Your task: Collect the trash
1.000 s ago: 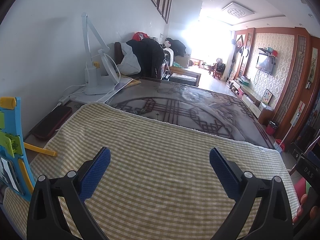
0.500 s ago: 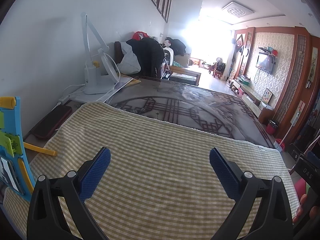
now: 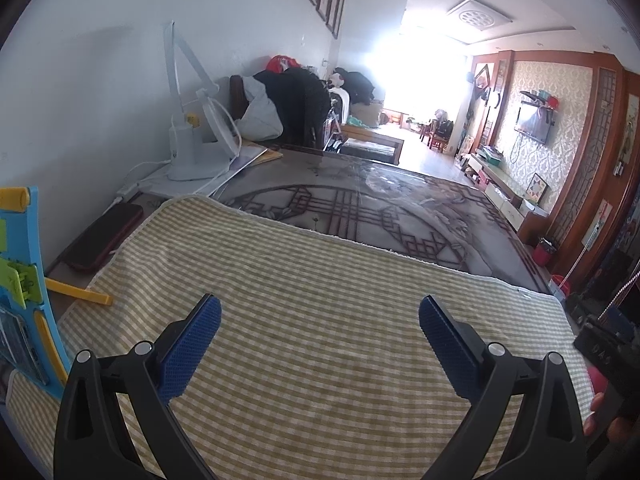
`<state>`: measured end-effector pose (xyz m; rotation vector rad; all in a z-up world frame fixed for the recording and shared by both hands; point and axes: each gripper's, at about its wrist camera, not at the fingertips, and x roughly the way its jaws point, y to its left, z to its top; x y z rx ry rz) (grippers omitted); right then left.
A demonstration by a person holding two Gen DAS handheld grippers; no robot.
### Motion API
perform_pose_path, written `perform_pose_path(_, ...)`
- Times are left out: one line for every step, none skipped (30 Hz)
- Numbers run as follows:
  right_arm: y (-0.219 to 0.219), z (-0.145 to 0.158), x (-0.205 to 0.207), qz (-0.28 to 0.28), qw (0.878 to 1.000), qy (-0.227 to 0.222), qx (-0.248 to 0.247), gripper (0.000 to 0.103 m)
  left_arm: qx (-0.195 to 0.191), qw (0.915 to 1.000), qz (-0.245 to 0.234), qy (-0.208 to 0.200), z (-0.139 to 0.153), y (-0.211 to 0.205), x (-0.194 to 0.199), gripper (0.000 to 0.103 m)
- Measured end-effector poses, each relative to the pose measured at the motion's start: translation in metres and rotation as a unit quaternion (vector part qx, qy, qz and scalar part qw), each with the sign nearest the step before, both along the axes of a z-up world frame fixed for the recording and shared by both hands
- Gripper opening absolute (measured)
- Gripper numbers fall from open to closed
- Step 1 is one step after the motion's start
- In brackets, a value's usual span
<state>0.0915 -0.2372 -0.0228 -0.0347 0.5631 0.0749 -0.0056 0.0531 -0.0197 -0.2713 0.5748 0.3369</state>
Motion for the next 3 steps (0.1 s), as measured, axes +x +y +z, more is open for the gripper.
perform_pose_path(0.003,-0.007,0.006,0.004,1.0,0.011,-0.004,0.098,-0.007,1.0,0.006,0.001,0.0,0.003,-0.001,0.095)
perform_pose_path(0.008,-0.012,0.011,0.008,1.0,0.019,-0.01,0.098,-0.012,0.9999,0.012,0.002,0.0,0.006,0.002,0.095)
perform_pose_path(0.013,-0.022,0.018,0.015,0.999,0.031,-0.022,0.098,-0.018,0.9996,0.022,0.004,-0.001,0.01,-0.001,0.095)
